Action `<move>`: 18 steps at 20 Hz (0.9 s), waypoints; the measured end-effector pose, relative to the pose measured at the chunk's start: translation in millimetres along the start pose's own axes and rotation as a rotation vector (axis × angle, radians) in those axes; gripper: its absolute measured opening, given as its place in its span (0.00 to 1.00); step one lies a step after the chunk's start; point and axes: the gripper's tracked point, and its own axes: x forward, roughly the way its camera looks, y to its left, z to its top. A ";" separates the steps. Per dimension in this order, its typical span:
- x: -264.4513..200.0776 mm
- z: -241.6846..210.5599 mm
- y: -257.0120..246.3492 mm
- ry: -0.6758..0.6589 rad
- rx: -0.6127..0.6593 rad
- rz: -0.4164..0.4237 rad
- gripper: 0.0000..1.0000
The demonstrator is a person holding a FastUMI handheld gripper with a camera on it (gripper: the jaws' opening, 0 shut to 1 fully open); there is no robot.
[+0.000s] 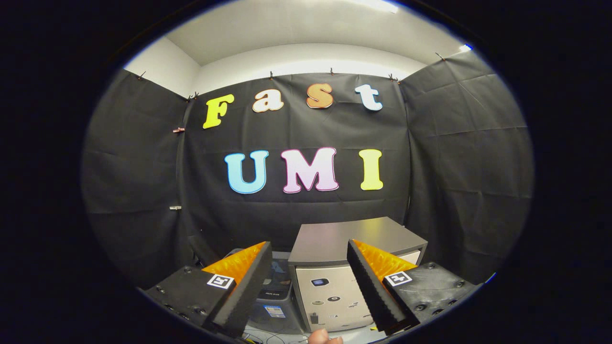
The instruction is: Put the clothes into the washing machine and then close the washing machine lid.
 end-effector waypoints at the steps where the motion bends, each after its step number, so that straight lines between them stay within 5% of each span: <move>1: 0.0 0.8 -1.5 0.000 0.000 -0.003 0.98; 18: 1.6 8.5 -16.2 -0.010 0.013 -0.034 0.99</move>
